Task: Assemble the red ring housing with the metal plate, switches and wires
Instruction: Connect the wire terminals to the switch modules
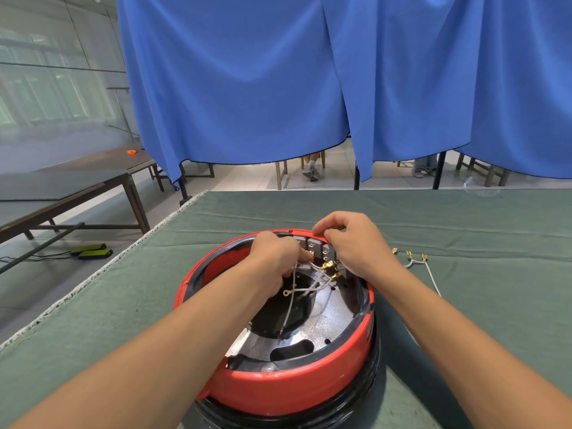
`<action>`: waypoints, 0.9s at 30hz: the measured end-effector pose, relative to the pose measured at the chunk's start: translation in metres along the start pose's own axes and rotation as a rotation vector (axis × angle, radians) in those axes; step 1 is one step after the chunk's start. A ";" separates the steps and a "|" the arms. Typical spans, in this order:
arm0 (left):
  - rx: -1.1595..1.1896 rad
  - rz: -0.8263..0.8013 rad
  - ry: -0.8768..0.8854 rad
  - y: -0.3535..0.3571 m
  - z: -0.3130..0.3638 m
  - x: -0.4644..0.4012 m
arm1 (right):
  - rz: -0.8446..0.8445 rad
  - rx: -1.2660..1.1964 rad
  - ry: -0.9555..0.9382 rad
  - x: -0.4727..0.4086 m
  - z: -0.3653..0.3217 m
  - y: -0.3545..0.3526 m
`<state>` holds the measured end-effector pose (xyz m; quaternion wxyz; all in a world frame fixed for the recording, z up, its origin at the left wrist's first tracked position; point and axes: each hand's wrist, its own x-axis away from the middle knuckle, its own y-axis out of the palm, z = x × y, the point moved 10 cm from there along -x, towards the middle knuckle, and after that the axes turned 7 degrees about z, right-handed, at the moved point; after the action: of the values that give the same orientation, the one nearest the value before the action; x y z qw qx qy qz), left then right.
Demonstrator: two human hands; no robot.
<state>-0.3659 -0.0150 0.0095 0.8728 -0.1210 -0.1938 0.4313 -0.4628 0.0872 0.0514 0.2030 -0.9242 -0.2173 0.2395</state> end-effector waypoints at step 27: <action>-0.186 0.154 0.190 -0.005 0.012 -0.011 | 0.086 0.043 -0.015 -0.003 0.001 -0.009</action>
<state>-0.3735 -0.0263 0.0200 0.8366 -0.2559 -0.1398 0.4638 -0.4685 0.0938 0.0556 0.2108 -0.9263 -0.1736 0.2595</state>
